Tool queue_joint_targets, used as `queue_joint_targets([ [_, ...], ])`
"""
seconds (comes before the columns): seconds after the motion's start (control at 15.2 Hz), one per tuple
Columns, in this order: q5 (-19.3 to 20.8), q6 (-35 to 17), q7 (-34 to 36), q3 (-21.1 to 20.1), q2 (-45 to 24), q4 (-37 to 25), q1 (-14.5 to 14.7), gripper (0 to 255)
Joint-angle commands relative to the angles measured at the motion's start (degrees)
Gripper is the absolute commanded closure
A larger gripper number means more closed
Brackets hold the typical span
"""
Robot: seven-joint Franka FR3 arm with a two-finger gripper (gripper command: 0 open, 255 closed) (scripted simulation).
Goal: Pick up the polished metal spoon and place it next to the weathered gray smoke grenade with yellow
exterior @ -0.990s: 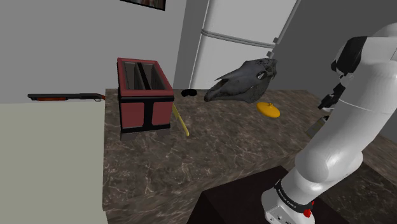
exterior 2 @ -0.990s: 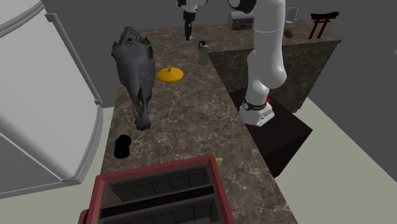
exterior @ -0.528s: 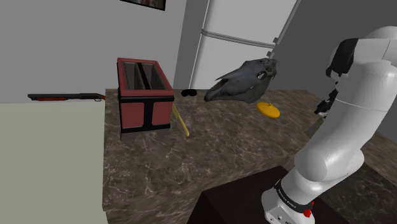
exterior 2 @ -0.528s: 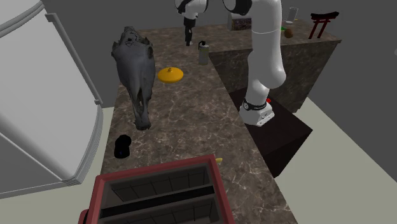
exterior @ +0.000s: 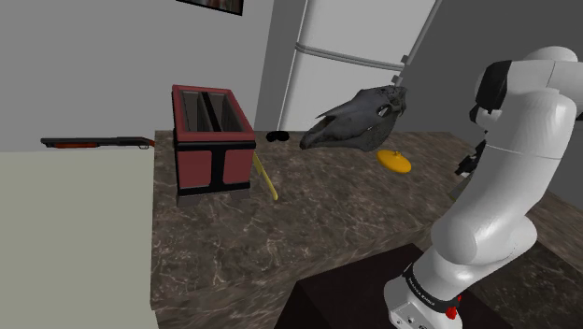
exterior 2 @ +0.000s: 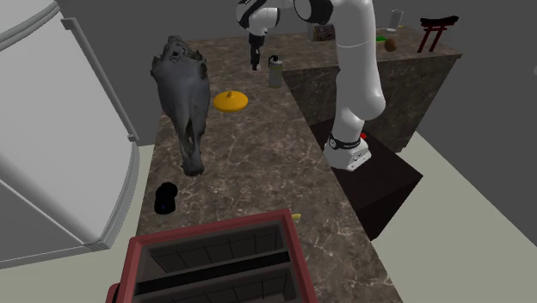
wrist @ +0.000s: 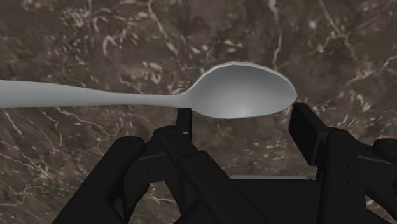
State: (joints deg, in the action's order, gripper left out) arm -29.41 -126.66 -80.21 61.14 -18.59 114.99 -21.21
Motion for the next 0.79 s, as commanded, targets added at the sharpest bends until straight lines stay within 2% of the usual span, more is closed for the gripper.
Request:
queue_joint_targets([
  [0.0,-1.4,-1.0,-1.0,-1.0,-1.1,0.5,-0.9,255],
  [0.26,-4.2,-3.0,-3.0,-3.0,-3.2,1.4,-2.5,255],
  [0.73,-4.2,-3.0,-3.0,-3.0,-3.2,1.4,-2.5,255],
])
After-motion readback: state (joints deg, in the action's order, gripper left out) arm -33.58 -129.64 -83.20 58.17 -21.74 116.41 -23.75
